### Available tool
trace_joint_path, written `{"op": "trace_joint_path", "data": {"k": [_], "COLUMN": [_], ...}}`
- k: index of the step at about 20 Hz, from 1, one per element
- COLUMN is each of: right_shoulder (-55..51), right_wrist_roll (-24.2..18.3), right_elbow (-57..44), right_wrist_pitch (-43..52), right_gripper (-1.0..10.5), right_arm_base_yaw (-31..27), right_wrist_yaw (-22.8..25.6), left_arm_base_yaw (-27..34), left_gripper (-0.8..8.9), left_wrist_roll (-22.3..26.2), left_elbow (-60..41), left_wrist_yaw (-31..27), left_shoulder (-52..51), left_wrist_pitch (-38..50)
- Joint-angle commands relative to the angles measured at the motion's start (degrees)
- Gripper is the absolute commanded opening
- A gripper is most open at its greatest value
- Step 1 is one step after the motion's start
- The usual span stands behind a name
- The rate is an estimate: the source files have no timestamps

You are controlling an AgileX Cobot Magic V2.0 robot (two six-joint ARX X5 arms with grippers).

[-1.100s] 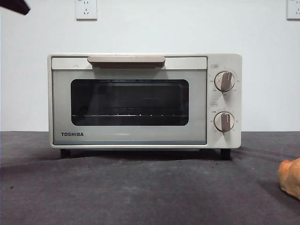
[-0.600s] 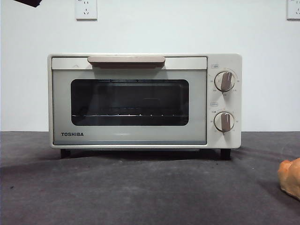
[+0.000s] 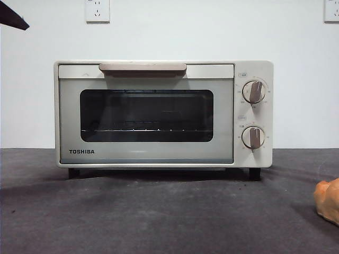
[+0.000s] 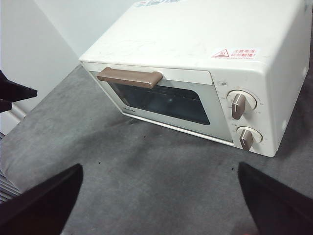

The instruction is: The left arm flap open the oven, the right arm pick bread and place it into oven, the left arm flap close the oven

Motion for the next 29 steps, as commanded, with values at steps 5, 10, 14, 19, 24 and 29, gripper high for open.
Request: {"op": "trace_joint_path", "data": {"k": [5,10,14,19,24,29], "right_shoulder": [0.8,4.2,8.4,14.6,22.7,30.1], "right_wrist_roll": [-0.7,-0.6,-0.7,-0.2,1.3,5.9], "right_elbow": [0.9,0.9,0.9,0.8,0.8,-0.3], "right_wrist_pitch": [-2.1,-6.7,-11.0,-15.3,-18.8,-17.4], "right_gripper": [5.3,5.3,5.3,5.3,5.3,5.2], "right_arm_base_yaw": [0.2,1.6,3.7,6.7,11.2,17.7], "right_wrist_yaw": [0.1,5.7,11.7,18.1,22.7,30.1], "left_arm_base_yaw": [-0.3,-0.3,-0.3,-0.3,-0.3,-0.3], "left_gripper": [5.32,5.31,5.32,5.31,5.31,5.31], "left_wrist_roll": [0.9,0.9,0.9,0.9,0.9,0.9], "left_elbow": [1.2,1.2,1.2,1.2,1.2,1.2], "left_wrist_yaw": [0.3,0.3,0.3,0.3,0.3,0.3], "left_shoulder": [0.3,0.3,0.3,0.3,0.3,0.3], "left_wrist_pitch": [3.3,3.6,3.6,3.6,3.6,3.6]}}
